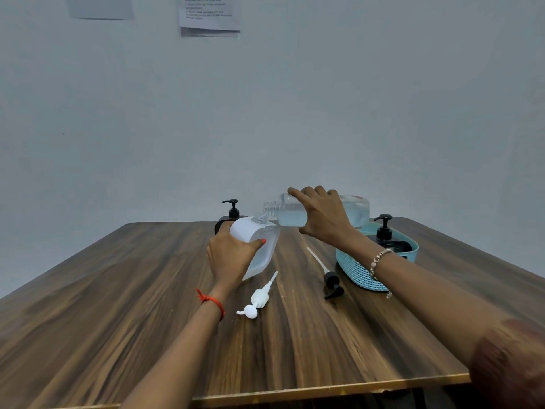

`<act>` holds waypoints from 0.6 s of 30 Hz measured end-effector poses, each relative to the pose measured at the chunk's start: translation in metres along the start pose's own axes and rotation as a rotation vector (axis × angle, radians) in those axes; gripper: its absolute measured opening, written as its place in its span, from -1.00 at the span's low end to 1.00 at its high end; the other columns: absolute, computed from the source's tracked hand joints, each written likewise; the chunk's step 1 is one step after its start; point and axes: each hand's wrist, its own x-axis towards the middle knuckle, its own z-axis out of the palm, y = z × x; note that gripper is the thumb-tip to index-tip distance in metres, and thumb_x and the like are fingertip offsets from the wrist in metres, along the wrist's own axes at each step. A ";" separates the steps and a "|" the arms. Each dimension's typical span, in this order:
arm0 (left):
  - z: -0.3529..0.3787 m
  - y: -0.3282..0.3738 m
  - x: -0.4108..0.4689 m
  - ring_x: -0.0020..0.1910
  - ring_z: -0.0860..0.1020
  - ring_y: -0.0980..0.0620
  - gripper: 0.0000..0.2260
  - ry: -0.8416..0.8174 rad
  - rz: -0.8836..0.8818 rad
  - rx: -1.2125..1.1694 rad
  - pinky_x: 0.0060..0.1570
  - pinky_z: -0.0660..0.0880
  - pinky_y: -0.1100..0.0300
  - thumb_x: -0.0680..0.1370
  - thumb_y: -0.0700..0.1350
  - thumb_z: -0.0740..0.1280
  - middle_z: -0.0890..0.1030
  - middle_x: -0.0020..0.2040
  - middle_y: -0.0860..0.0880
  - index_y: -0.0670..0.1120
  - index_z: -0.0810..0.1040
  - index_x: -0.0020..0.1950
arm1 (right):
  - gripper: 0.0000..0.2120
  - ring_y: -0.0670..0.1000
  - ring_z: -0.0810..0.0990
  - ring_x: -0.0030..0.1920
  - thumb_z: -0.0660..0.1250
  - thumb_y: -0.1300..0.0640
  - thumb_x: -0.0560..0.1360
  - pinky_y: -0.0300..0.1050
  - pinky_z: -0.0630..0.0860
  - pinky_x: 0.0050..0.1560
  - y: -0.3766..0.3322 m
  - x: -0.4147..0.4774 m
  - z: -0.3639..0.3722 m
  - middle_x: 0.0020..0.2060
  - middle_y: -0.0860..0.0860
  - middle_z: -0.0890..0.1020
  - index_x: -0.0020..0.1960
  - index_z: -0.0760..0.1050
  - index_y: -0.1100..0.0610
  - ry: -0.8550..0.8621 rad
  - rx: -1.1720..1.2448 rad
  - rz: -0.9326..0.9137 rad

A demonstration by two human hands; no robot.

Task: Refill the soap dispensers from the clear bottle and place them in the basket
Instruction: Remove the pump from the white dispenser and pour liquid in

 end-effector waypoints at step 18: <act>-0.003 -0.004 -0.001 -0.08 0.59 -0.05 -0.50 0.005 -0.048 -0.064 -0.15 0.48 0.15 0.23 -0.02 0.58 0.65 -0.06 -0.05 -0.10 0.59 0.12 | -0.24 0.15 0.45 0.10 0.43 0.09 0.28 0.05 0.36 0.06 -0.005 0.001 0.003 0.15 0.08 0.51 0.42 0.21 0.01 0.001 0.062 0.014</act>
